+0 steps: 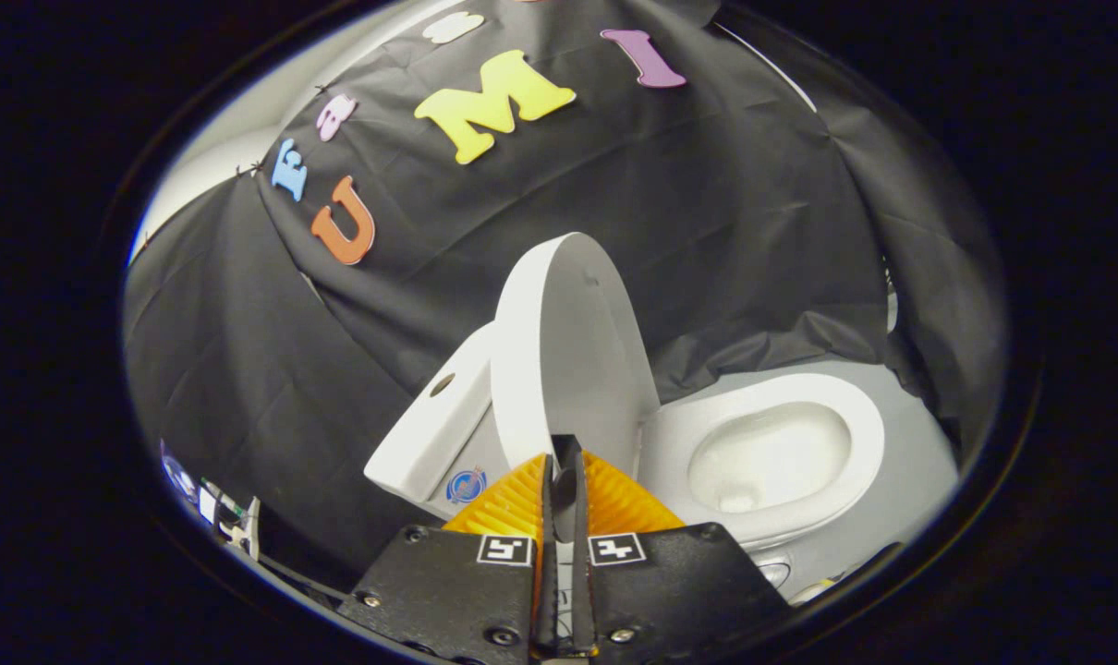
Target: Open the toilet lid.
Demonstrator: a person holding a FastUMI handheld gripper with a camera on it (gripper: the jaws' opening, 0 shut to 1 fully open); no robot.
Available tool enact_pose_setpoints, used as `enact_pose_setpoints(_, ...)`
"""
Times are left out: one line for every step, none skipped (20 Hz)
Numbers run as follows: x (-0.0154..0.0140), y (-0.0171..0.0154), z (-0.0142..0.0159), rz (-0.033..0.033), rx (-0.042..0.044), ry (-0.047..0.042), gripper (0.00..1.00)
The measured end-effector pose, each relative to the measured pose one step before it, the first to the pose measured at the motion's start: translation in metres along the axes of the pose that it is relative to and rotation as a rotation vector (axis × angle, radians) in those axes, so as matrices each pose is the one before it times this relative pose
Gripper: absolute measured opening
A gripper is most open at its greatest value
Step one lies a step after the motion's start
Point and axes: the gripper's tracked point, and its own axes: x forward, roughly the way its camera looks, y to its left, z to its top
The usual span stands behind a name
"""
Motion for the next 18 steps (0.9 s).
enact_pose_setpoints(0.00146,0.00316,0.00010,0.00207,-0.00597,0.00174,0.09)
enact_pose_setpoints(0.00117,0.00394,-0.00170,0.00209,-0.00206,0.00159,0.09)
enact_pose_setpoints(0.00170,0.00274,-0.00142,0.00096,-0.00587,0.00262,0.09)
enact_pose_setpoints(0.00091,0.00296,-0.00151,-0.00062,-0.01560,0.00140,0.09)
enact_pose_setpoints(0.00178,0.00363,-0.00046,-0.00203,-0.00596,0.00070,0.09)
enact_pose_setpoints(0.00228,0.00269,-0.00029,-0.00235,-0.00252,0.00112,0.09)
enact_pose_setpoints(0.00155,0.00343,-0.00048,0.00093,-0.00153,0.00197,0.09)
enact_pose_setpoints(0.00132,0.00400,-0.00130,0.00062,-0.01113,0.00045,0.09)
enact_pose_setpoints(0.00227,0.00399,-0.00100,0.00014,-0.00973,0.00199,0.09)
enact_pose_setpoints(0.00280,0.00471,-0.00118,-0.00080,-0.01388,0.00112,0.09)
enact_pose_setpoints(0.00159,0.00399,-0.00106,-0.00247,-0.00882,0.00101,0.09)
enact_pose_setpoints(0.00220,0.00328,-0.00143,-0.00232,-0.01397,0.00109,0.09)
enact_pose_setpoints(0.00193,0.00388,-0.00070,-0.00326,-0.01172,0.00106,0.09)
enact_pose_setpoints(0.00160,0.00341,-0.00137,-0.00282,-0.01186,0.00221,0.09)
enact_pose_setpoints(0.00235,0.00482,-0.00101,-0.00128,-0.01047,0.00156,0.09)
enact_pose_setpoints(0.00198,0.00444,-0.00167,-0.00028,-0.00958,0.00297,0.09)
enact_pose_setpoints(0.00206,0.00314,-0.00073,-0.00168,-0.00979,0.00086,0.09)
enact_pose_setpoints(0.00206,0.00233,-0.00127,-0.00195,-0.01022,0.00116,0.09)
